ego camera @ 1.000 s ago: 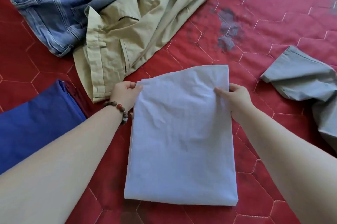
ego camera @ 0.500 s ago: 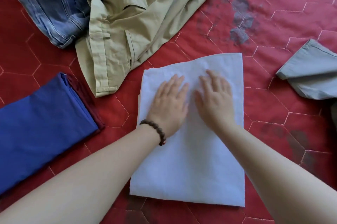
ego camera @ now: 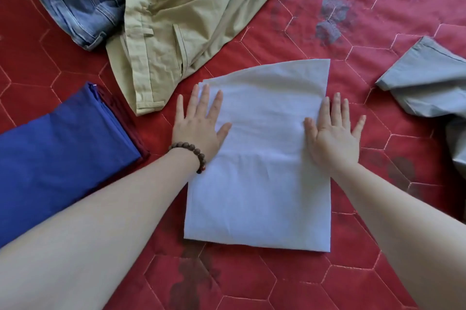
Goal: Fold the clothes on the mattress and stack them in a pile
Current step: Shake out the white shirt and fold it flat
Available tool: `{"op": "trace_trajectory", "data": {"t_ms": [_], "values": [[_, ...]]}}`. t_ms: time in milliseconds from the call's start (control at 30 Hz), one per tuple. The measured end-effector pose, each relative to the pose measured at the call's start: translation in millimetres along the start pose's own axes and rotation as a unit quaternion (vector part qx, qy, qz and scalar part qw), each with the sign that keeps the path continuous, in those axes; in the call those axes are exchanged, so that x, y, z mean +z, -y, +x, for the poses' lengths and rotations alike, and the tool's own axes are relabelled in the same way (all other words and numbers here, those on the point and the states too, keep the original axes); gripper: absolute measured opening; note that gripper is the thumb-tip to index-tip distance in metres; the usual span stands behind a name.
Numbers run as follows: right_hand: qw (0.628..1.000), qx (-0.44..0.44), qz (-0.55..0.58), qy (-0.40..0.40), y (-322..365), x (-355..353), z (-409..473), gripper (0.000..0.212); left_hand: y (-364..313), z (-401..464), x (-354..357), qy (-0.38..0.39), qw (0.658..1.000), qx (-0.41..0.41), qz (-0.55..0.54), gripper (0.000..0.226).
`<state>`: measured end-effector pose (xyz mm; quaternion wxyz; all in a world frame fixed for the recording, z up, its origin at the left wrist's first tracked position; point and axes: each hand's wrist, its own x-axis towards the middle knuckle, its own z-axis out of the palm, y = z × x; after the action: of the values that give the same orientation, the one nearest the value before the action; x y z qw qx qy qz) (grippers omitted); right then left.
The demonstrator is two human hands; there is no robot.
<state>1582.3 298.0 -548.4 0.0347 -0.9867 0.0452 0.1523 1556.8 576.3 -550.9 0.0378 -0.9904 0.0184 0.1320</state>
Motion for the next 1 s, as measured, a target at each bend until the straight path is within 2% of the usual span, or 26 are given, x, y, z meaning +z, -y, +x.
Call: {"op": "trace_trajectory", "data": {"t_ms": [67, 133, 200, 233, 300, 467, 600, 667, 733, 800, 1000], "values": [[0.997, -0.026, 0.014, -0.065, 11.0, -5.0, -19.4, 0.063, -13.0, -15.8, -6.3, -0.019, 1.0, 0.005, -0.02, 0.073], [0.985, -0.13, 0.042, -0.104, 39.1, -0.8, -45.0, 0.056, -35.4, -38.3, -5.9, -0.019, 0.997, 0.057, -0.046, 0.074], [0.973, -0.212, 0.051, -0.072, 69.5, 15.8, -68.2, 0.054, -57.0, -56.7, 3.1, 0.007, 0.995, 0.092, -0.047, 0.072], [0.973, -0.224, 0.049, -0.041, 81.0, 24.9, -76.2, 0.054, -63.3, -61.4, 9.6, 0.022, 0.995, 0.095, -0.035, 0.069], [0.977, -0.21, 0.043, -0.01, 88.1, 38.4, -81.2, 0.055, -63.1, -65.2, 20.9, 0.028, 0.996, 0.078, -0.024, 0.067], [0.989, -0.143, -0.02, 0.001, 44.3, 42.3, -79.4, 0.059, -29.5, -73.9, 27.7, 0.013, 0.997, -0.004, -0.078, 0.084], [0.996, -0.071, -0.047, 0.02, 20.0, 37.9, -99.3, 0.06, -15.5, -88.1, 18.5, 0.047, 0.998, -0.031, -0.021, 0.09], [0.996, -0.086, -0.025, -0.008, 29.5, 36.7, -114.1, 0.063, -24.5, -102.5, 13.8, 0.024, 1.0, 0.008, -0.009, 0.09], [0.985, -0.169, 0.006, -0.026, 50.0, 40.9, -136.6, 0.064, -42.6, -121.9, 16.7, 0.024, 0.996, 0.085, -0.023, 0.082], [0.973, -0.229, 0.02, -0.021, 66.5, 52.5, -160.2, 0.06, -57.6, -135.4, 27.7, 0.051, 0.991, 0.125, -0.006, 0.074], [0.986, -0.166, 0.004, -0.024, 52.4, 69.6, -168.6, 0.058, -40.0, -143.5, 44.5, 0.012, 0.995, 0.096, -0.016, 0.074]]}}
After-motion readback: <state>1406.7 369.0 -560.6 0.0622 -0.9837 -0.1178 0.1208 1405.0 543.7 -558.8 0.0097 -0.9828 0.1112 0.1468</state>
